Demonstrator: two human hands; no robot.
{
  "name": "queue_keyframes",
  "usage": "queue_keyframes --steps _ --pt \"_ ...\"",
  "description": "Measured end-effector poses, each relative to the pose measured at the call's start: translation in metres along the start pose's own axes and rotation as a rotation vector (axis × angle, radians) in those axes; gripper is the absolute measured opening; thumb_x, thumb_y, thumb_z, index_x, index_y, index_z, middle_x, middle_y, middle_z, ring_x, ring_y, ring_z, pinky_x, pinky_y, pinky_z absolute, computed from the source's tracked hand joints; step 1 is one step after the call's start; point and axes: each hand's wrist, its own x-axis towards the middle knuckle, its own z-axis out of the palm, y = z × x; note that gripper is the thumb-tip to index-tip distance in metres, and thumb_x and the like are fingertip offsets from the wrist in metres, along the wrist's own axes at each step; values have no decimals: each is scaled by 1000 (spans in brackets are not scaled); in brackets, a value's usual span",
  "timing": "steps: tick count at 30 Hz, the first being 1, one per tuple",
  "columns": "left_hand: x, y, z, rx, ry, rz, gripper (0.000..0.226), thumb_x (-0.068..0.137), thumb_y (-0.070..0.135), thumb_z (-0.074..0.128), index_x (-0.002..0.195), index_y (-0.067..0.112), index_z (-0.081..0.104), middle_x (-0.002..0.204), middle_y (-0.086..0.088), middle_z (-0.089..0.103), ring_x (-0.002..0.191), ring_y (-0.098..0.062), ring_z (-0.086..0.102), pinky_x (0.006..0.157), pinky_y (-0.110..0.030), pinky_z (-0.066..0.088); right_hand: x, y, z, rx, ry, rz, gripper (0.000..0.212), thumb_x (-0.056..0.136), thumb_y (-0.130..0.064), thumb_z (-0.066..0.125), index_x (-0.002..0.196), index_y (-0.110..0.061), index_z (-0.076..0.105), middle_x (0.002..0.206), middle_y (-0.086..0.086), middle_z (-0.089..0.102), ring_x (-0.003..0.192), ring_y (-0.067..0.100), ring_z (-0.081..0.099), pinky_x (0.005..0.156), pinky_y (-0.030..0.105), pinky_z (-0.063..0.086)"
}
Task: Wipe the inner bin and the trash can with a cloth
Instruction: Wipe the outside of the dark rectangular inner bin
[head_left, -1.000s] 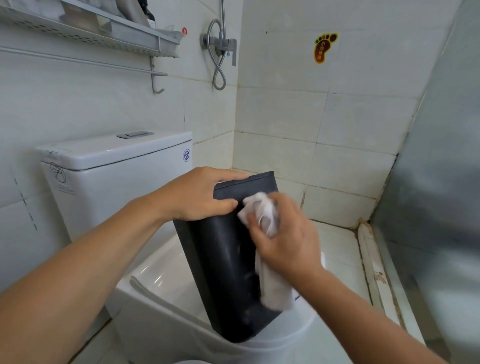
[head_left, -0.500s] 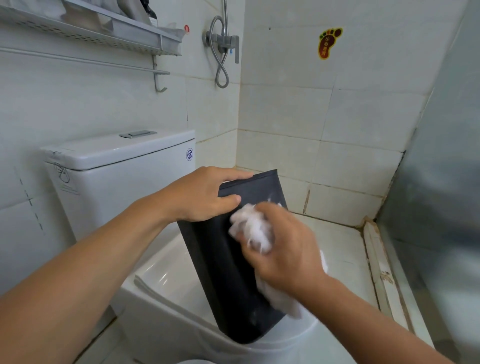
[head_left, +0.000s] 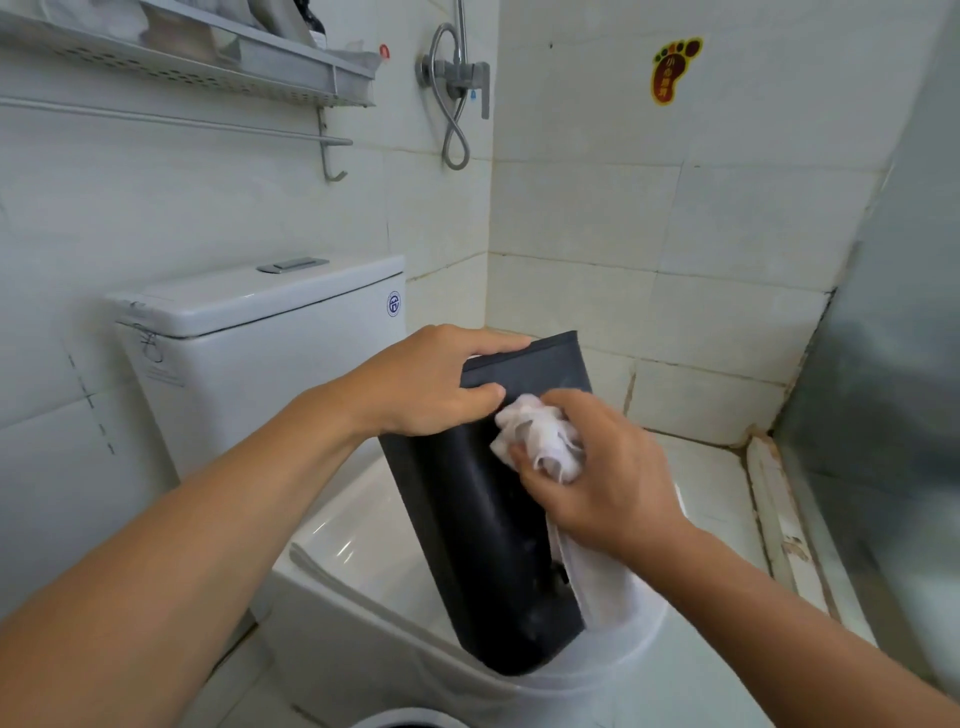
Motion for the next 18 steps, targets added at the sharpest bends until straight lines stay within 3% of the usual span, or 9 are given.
queue_keyframes --steps 4,6,11,15,18 --pt "2 4 1 14 -8 21 57 94 16 67 147 34 56 134 35 53 119 28 45 99 4 29 42 30 -11 20 104 326 38 85 -67 62 98 -32 59 82 -13 65 78 15 64 67 36 51" --pt "3 4 1 42 -13 28 57 94 18 67 148 33 55 142 30 53 127 20 43 101 5 26 41 29 -11 29 112 342 33 85 -62 67 98 -32 59 82 -13 65 78 16 65 67 36 51" --pt "2 0 0 76 -10 6 58 93 23 68 147 36 55 145 26 56 132 12 46 110 -6 32 5 13 -4 22 -37 60 36 81 -50 74 111 -33 61 92 -17 65 79 11 62 66 36 53" --pt "1 5 2 55 -10 7 60 92 22 67 148 38 54 145 26 55 130 16 44 103 3 27 49 30 -13 27 109 283 35 86 -63 64 96 -30 61 81 -13 65 75 13 62 64 34 49" --pt "1 7 2 75 -6 3 60 92 24 67 149 38 52 146 27 53 129 18 41 103 5 25 65 34 -11 45 189 390 36 89 -62 65 88 -27 57 77 -10 63 73 16 62 64 36 47"
